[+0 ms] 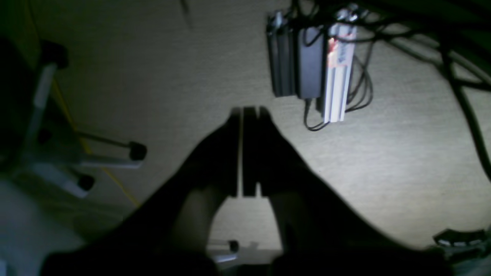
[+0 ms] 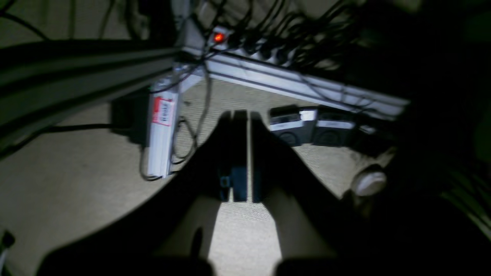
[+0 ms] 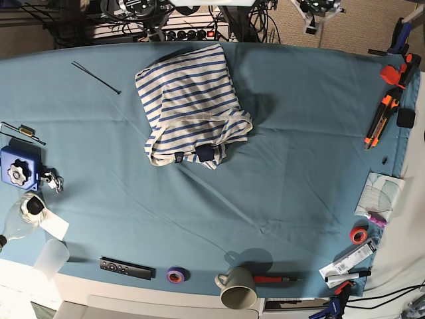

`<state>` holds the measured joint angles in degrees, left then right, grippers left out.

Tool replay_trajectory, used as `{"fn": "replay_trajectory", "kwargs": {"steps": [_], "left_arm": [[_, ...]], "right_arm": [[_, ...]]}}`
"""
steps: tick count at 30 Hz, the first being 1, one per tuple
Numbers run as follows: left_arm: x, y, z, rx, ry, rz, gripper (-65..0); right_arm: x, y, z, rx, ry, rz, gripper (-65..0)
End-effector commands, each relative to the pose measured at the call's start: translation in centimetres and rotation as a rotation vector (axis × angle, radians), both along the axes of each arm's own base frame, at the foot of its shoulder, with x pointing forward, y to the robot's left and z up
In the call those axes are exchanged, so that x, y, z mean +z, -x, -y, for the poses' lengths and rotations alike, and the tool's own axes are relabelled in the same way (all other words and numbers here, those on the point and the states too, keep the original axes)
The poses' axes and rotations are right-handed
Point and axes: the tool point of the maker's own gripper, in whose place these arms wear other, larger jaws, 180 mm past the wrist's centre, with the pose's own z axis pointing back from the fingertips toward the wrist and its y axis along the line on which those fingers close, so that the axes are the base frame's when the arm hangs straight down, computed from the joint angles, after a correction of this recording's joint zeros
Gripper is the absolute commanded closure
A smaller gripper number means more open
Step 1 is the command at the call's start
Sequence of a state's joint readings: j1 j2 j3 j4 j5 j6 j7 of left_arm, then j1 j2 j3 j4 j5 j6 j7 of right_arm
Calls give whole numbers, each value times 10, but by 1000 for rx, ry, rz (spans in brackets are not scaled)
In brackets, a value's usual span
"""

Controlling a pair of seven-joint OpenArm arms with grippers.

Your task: Fold the T-shirt properly

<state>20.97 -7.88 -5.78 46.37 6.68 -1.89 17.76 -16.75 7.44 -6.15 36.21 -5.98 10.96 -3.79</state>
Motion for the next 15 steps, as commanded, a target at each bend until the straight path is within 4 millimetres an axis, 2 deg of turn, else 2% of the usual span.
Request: {"fn": "replay_trajectory", "kwargs": {"steps": [1,5,15], "left_arm": [[1,0,-4,-2,-17,7,0],[1,-1,2,3,-8,9,0],[0,0,2,2,-6,8,0]], "right_arm": [[1,-3,4,-5,12,20,-18],[1,-4,4,-5,15,22,-18],[2,-13,4,-14,9,41,-18]]}}
